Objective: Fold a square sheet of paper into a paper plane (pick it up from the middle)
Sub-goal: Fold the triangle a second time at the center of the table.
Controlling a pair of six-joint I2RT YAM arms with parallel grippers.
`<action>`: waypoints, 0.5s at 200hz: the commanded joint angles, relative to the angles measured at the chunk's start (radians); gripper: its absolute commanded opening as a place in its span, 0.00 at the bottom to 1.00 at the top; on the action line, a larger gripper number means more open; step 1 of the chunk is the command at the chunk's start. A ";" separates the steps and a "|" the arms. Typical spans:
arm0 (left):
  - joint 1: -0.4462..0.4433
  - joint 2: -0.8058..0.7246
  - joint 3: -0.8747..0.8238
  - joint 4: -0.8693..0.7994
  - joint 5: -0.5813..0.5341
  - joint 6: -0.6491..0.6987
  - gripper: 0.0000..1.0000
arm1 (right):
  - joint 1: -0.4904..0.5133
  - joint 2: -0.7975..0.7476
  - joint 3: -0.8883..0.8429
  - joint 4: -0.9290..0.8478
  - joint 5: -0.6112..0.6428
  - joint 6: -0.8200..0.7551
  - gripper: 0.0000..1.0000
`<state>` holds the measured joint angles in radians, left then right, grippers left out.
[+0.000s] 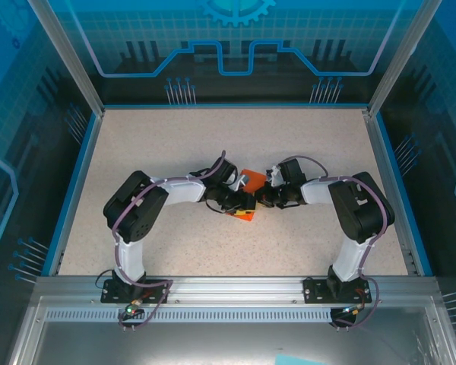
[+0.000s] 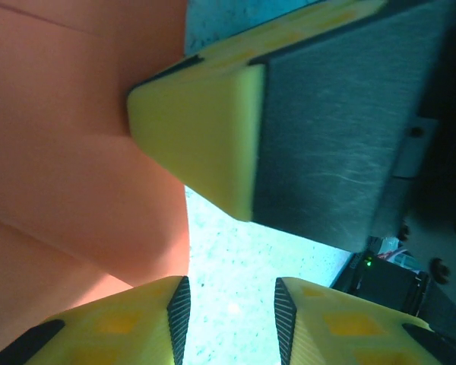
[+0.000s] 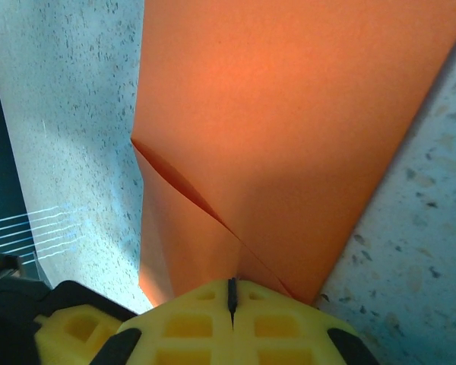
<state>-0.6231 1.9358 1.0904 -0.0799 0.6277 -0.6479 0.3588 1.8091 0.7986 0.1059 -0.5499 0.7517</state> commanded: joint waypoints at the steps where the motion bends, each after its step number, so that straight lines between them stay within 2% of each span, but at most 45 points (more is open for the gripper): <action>1: -0.002 0.036 0.011 -0.006 -0.008 0.035 0.37 | -0.014 0.003 0.005 -0.011 -0.025 0.003 0.05; 100: -0.001 0.073 0.041 -0.138 -0.090 0.142 0.37 | -0.032 0.026 0.074 -0.056 -0.011 -0.025 0.06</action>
<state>-0.6231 1.9808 1.1122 -0.1276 0.6071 -0.5690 0.3439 1.8099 0.8341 0.0891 -0.5606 0.7506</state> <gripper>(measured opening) 0.372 0.060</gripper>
